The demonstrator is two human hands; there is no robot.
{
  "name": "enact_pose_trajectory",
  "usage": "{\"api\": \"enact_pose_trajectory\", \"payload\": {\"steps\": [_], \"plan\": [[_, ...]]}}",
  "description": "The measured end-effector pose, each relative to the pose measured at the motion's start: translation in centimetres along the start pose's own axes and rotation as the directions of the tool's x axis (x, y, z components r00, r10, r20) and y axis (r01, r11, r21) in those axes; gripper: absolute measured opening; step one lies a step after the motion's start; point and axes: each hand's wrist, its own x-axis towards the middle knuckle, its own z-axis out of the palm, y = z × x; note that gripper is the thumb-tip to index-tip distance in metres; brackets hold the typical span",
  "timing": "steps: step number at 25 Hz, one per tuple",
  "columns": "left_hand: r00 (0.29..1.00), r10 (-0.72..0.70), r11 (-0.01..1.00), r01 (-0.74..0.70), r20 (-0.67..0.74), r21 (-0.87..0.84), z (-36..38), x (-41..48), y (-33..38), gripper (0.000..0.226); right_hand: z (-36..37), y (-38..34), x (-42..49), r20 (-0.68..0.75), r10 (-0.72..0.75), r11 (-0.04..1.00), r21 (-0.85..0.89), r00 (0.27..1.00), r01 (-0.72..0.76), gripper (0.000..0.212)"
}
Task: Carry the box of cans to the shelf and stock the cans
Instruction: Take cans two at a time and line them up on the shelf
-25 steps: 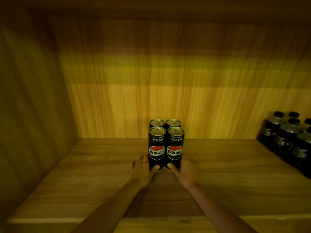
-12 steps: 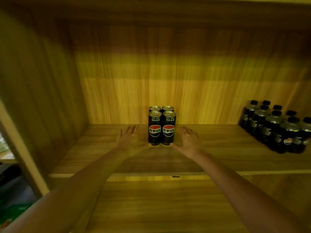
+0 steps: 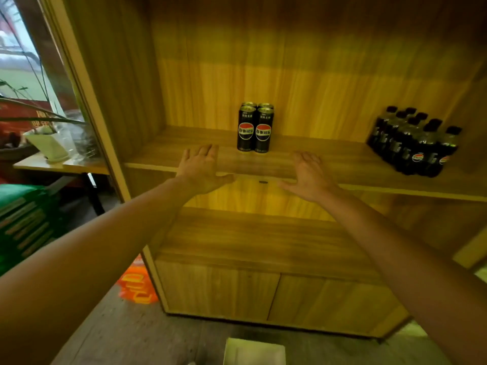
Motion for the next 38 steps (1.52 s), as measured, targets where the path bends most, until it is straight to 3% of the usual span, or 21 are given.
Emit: {"api": "enact_pose_trajectory", "payload": {"steps": [5, 10, 18, 27, 33, 38], "plan": [[0.999, -0.001, 0.999, -0.001, -0.037, -0.046, 3.9, -5.9, 0.7, 0.088, 2.8, -0.2, -5.6, -0.025, -0.046, 0.999, 0.013, 0.999, 0.046, 0.081], [0.999, 0.020, 0.997, -0.023, -0.041, -0.080, 12.9, -9.0, 0.3, 0.087, 12.2, -0.7, -9.7, 0.056, -0.038, 0.998, 0.053, 0.998, 0.035, 0.078], [0.979, 0.057, 0.996, -0.043, 0.196, -0.077, 36.1, -12.3, -1.7, 0.087, 34.8, 1.0, -16.0, 0.305, 0.049, 0.993, 0.090, 0.951, -0.080, 0.075], [0.951, 0.206, 0.968, -0.162, 0.232, -0.194, 64.8, -17.6, -1.4, 0.081, 63.1, 6.2, -24.8, 0.293, 0.028, 0.993, 0.101, 0.956, -0.060, 0.075], [0.875, 0.267, 0.960, -0.207, 0.404, -0.187, 80.7, -21.7, -2.3, 0.088, 78.8, 9.2, -31.1, 0.387, -0.009, 0.986, 0.155, 0.922, -0.056, 0.075], [0.756, 0.326, 0.931, -0.152, 0.568, -0.332, 87.3, -24.3, -1.9, 0.093, 85.6, 11.5, -34.9, 0.519, -0.006, 0.956, 0.253, 0.855, -0.147, 0.079]]}}
